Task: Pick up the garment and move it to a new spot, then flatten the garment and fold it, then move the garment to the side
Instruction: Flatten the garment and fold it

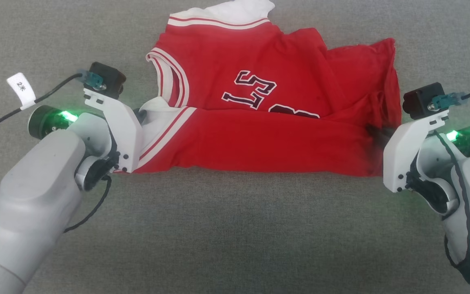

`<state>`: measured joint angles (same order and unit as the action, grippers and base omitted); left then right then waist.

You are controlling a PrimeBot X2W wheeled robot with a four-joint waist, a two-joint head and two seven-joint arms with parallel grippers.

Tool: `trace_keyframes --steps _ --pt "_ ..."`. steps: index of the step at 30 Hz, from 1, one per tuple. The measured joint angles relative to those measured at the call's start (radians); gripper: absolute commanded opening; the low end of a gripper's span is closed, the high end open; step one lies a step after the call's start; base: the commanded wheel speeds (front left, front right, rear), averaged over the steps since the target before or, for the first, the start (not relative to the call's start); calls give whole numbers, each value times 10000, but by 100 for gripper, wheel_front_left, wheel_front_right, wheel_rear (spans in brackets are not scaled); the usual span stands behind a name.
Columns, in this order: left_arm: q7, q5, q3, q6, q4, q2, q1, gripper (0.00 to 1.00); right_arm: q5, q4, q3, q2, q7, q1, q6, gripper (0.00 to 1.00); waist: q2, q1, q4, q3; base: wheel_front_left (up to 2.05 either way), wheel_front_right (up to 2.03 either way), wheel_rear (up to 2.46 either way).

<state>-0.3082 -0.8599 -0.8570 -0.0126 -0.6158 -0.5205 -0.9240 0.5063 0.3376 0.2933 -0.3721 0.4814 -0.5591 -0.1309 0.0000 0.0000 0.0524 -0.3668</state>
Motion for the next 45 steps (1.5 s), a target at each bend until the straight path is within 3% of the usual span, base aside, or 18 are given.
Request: trace_keyframes --steps 1,2,3,7,13,19,26,34,38,45 --pt "38 -77 33 -77 -238 98 -37 47 33 54 10 21 17 -42 2 35 0 0 1 6 0 0 0" --pt "40 -123 42 -150 -430 173 -76 74 61 81 54 23 31 -80 2 58 0 -1 3 19 0 0 0" --pt "50 -188 69 -240 -587 240 -118 100 90 77 96 15 31 -99 2 100 0 0 9 37 0 0 0" --pt "63 -414 182 -525 -884 268 -320 100 188 -230 17 -109 -238 -25 2 100 0 0 59 224 0 0 0" --pt "35 -554 347 -359 -153 -192 -328 100 58 -1103 -575 -144 -1118 471 2 100 0 0 113 542 0 0 0" --pt "-681 -780 418 380 1709 -959 438 100 -495 -1941 -1356 161 -2161 1154 2 100 0 -1 79 785 0 0 0" --pt "-1718 -1162 420 1766 4330 -2010 1698 100 -1200 -2761 -2207 807 -3382 1796 4 100 0 0 -138 826 0 0 0" --pt "-2637 -1277 399 3246 6289 -2926 2593 100 -1632 -3313 -2644 1411 -3662 2403 4 100 0 0 -408 673 0 0 0" --pt "-2809 -1277 418 3603 6403 -3149 2715 100 -1741 -3521 -2859 1611 -3701 2638 4 100 0 0 -504 561 0 0 0" --pt "-2786 -1457 477 3421 5400 -2790 2662 100 -1847 -3718 -3026 1906 -3572 2928 4 100 0 0 -692 332 0 0 0"
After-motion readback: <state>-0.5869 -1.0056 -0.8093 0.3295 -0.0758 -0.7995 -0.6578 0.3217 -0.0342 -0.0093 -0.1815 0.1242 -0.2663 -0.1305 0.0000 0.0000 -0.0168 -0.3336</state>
